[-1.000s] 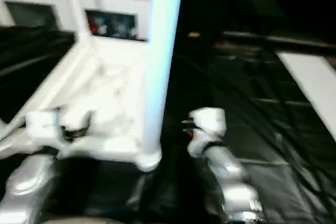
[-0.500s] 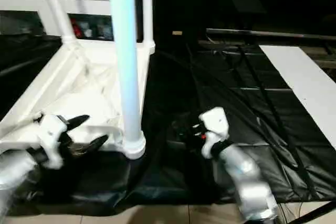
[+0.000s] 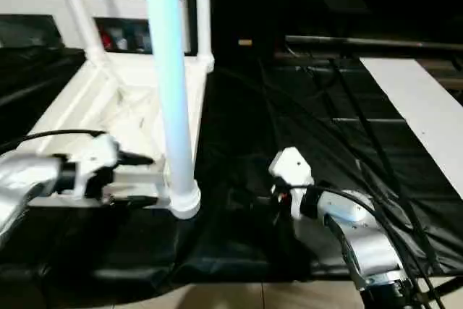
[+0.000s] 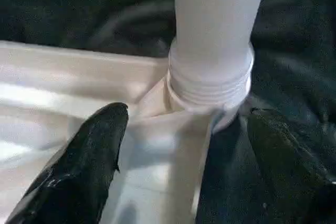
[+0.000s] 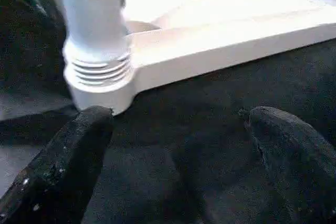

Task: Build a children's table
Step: Rotate table base

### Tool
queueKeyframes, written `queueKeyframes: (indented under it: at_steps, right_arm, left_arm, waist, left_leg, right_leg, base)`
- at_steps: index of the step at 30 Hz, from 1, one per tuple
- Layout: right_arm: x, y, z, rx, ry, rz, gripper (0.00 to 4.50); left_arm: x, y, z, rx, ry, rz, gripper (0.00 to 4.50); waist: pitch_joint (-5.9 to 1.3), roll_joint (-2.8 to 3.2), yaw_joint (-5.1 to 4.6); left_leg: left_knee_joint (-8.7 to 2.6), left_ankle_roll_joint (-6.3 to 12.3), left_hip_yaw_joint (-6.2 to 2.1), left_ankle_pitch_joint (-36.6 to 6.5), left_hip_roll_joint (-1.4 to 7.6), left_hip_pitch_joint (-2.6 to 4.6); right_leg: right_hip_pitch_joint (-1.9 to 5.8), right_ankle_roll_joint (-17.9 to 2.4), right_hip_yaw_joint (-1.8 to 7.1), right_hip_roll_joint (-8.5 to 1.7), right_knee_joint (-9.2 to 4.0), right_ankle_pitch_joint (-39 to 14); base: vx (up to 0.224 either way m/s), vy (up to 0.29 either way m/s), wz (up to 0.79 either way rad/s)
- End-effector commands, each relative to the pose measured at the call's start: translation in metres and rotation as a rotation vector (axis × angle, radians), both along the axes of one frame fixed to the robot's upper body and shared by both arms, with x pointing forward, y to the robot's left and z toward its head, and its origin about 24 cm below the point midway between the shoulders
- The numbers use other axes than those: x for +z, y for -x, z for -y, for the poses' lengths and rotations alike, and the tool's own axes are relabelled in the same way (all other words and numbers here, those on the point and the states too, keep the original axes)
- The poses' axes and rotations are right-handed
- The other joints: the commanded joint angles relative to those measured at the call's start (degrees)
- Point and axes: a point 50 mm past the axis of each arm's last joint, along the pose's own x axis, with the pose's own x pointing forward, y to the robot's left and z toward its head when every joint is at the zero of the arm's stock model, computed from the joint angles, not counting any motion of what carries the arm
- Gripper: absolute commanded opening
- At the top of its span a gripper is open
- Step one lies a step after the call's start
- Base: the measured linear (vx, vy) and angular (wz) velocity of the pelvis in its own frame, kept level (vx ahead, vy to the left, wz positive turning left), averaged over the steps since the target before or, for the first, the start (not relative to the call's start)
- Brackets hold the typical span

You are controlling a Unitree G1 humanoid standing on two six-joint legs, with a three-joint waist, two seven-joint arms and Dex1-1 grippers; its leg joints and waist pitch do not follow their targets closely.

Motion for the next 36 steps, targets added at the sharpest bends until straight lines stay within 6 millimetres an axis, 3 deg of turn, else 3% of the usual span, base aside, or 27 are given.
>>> queueKeyframes:
  at_steps: [1,2,3,5,6,8,14,19,22,25,36]
  right_arm:
    - [0.005,-0.002,-0.001,0.028,0.011,0.021,4.5]
    - [0.005,-0.002,-0.002,0.036,0.016,0.021,4.5]
    - [0.005,-0.001,-0.002,0.036,0.018,0.022,4.5]
    - [0.005,-0.001,-0.001,0.029,0.02,0.025,4.5]
    - [0.005,0.0,0.0,0.025,0.02,0.027,4.5]
    - [0.004,0.002,0.003,0.006,0.024,0.028,4.5]
    - [0.001,0.005,0.001,0.022,0.037,0.021,4.5]
    - [0.001,0.004,-0.002,0.036,0.04,0.02,4.5]
    - [0.001,0.004,-0.002,0.046,0.045,0.02,4.5]
    - [0.001,0.003,-0.003,0.052,0.046,0.02,4.5]
    - [-0.001,0.004,-0.003,0.051,0.057,0.02,4.5]
  left_arm:
    - [-0.006,-0.004,0.0,-0.031,-0.064,-0.011,3.74]
    - [-0.007,-0.006,-0.002,-0.049,-0.08,-0.037,3.72]
    - [-0.006,-0.006,-0.003,-0.061,-0.078,-0.06,3.7]
    - [-0.002,-0.006,-0.005,-0.065,-0.059,-0.081,3.48]
    - [0.0,-0.006,-0.006,-0.061,-0.048,-0.085,3.36]
    - [0.005,-0.007,-0.007,-0.057,-0.022,-0.08,3.31]
    - [-0.004,-0.013,-0.012,-0.045,-0.063,-0.086,2.73]
    - [-0.008,-0.015,-0.011,-0.048,-0.056,-0.117,2.27]
    - [-0.01,-0.016,-0.011,-0.049,-0.062,-0.132,2.0]
    - [-0.015,-0.017,-0.012,-0.063,-0.069,-0.163,1.75]
    - [-0.02,-0.015,-0.02,-0.085,-0.12,-0.201,0.71]
  waist:
    - [-3.41,0.71,0.24]
    - [-3.48,1.67,0.34]
    - [-3.42,1.19,0.26]
    - [-3.32,1.82,0.35]
    - [-3.16,1.59,0.31]
    - [-3.02,1.68,0.45]
    - [-2.8,1.8,0.5]
    - [-3.02,1.81,0.63]
    - [-2.98,1.45,0.63]
    - [-3.01,1.79,0.83]
    - [-3.2,1.8,0.83]
  left_leg:
    - [-4.68,1.44,0.81,-8.47,0.72,-0.3]
    - [-4.66,1.18,0.64,-8.59,0.79,-0.25]
    - [-4.7,1.17,0.82,-9.3,0.78,-0.18]
    - [-4.82,0.57,0.72,-10.3,0.87,-0.16]
    - [-4.89,0.49,0.8,-11.33,0.9,-0.15]
    - [-4.9,0.47,0.85,-11.94,0.87,-0.18]
    - [-5.1,0.36,0.95,-13.61,0.89,-0.04]
    - [-5.13,0.32,0.87,-11.9,1.09,-0.2]
    - [-5.08,0.71,1.04,-11.29,1.01,-0.21]
    - [-5.15,0.54,1.01,-11.34,1.1,-0.1]
    - [-5.21,0.81,1.12,-9.43,1.21,-0.09]
  right_leg:
    - [2.74,-13.39,1.57,-2.89,-4.31,-2.34]
    - [2.8,-13.73,1.55,-3.04,-4.03,-1.67]
    - [2.86,-13.95,1.57,-3.0,-4.35,-1.84]
    - [2.93,-14.7,1.55,-3.12,-4.19,-1.92]
    - [2.93,-14.99,1.56,-3.1,-4.35,-3.07]
    - [2.94,-15.11,1.61,-3.15,-4.46,-5.02]
    - [2.66,-13.44,1.73,-3.03,-5.09,-10.63]
    - [2.79,-14.09,1.72,-3.18,-4.72,-7.06]
    - [2.84,-14.16,1.74,-3.16,-4.83,-6.48]
    - [2.79,-14.07,1.78,-3.28,-4.86,-6.99]
    - [3.02,-14.76,1.72,-3.31,-4.67,-2.41]
  base:
    - [0.0,0.0,0.0]
    - [0.0,0.0,0.0]
    - [0.0,0.0,0.0]
    - [0.0,0.0,0.0]
    - [0.0,0.0,0.0]
    - [0.0,0.0,0.0]
    - [0.0,0.0,0.0]
    - [0.0,0.0,0.0]
    - [0.0,0.0,0.0]
    - [0.0,0.0,0.0]
    - [0.0,0.0,0.0]
